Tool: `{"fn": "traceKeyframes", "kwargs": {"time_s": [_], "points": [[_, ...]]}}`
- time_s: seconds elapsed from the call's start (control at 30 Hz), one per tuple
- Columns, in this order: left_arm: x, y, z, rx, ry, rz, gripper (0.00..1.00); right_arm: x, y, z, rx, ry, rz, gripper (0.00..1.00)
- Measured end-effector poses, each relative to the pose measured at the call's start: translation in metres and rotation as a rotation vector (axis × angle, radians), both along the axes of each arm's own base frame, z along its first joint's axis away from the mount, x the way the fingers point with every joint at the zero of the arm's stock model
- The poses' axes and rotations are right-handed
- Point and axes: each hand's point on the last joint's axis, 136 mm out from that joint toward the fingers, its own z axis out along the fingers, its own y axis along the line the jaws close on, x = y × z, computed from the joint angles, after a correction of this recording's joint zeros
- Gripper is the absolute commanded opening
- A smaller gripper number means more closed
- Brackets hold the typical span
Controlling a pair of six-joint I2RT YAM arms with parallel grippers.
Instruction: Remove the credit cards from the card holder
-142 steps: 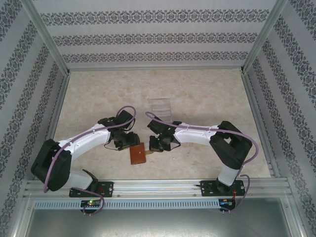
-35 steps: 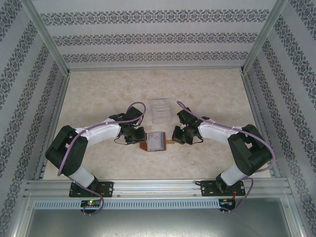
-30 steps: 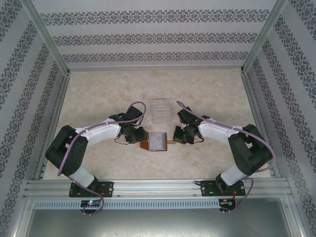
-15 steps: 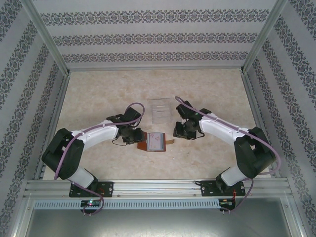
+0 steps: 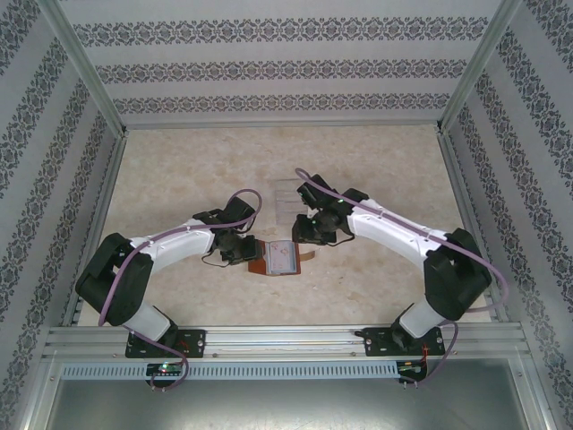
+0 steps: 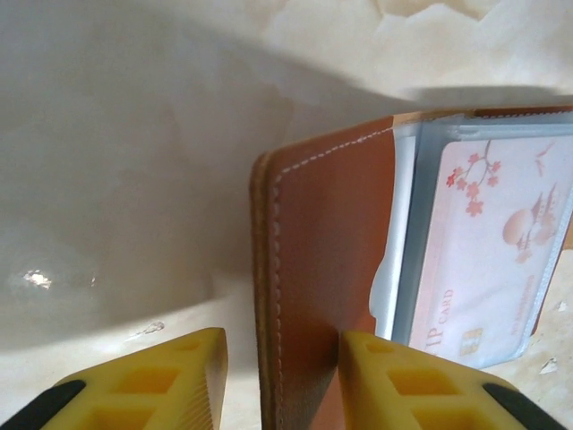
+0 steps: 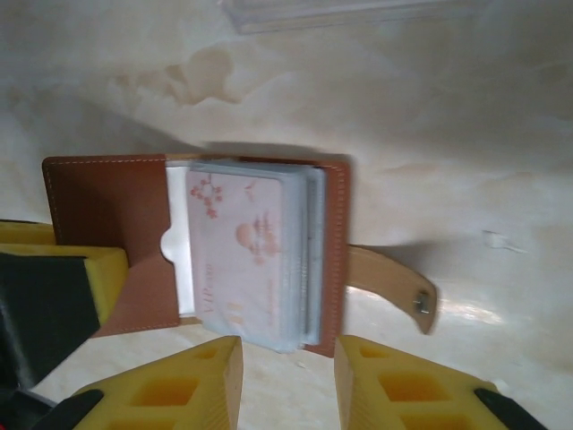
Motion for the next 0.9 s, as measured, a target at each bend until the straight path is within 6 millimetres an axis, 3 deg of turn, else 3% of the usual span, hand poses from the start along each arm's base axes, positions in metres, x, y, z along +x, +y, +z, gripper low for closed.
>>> {"fn": "traceKeyframes", "kwargs": {"time_s": [0.3, 0.63, 0.9], "points": [[-0.011, 0.014, -0.004, 0.070, 0.039, -0.016, 0.42, -0.008, 0.016, -0.045, -0.032, 0.115, 0.026, 0.38], [-0.011, 0.013, -0.005, 0.081, 0.044, -0.040, 0.41, 0.000, 0.037, -0.048, 0.019, 0.125, 0.051, 0.42], [-0.011, 0.013, -0.005, 0.082, 0.044, -0.052, 0.41, 0.000, 0.038, -0.071, -0.019, 0.169, 0.056, 0.42]]}}
